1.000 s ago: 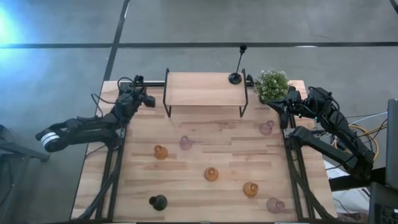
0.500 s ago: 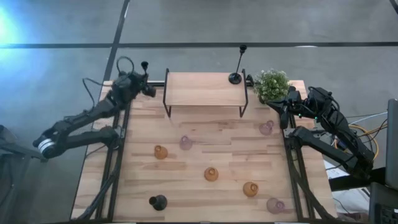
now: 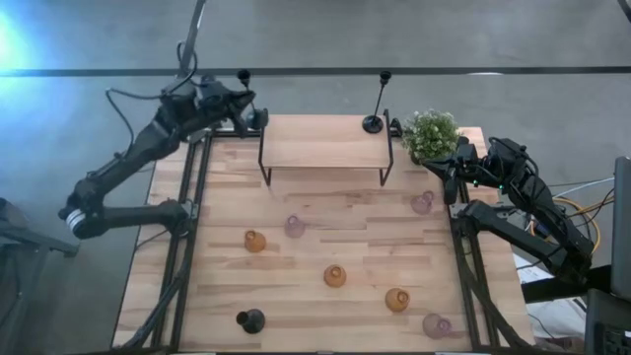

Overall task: Pick & Place candle stick holders
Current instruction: Put the top black candle holder on the shelf

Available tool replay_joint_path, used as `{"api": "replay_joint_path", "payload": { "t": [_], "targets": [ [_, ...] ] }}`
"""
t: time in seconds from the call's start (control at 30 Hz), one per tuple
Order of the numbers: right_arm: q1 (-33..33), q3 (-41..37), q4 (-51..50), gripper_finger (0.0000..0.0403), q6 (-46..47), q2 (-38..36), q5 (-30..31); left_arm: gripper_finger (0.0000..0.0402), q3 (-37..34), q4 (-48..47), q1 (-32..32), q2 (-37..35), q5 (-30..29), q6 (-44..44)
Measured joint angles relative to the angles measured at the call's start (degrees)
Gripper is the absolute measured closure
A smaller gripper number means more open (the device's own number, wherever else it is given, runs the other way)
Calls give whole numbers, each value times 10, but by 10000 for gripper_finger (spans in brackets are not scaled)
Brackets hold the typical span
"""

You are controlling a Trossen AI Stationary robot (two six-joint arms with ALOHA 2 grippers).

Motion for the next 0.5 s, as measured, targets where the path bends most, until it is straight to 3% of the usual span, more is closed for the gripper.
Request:
{"api": "replay_joint_path", "payload": {
  "t": [0.2, 0.5],
  "targets": [
    [0, 0, 0, 394, 0, 0, 0, 384, 44, 4, 0, 81, 79, 0],
    [0, 0, 0, 394, 0, 0, 0, 384, 50, 77, 13, 148, 119, -8]
  ]
}}
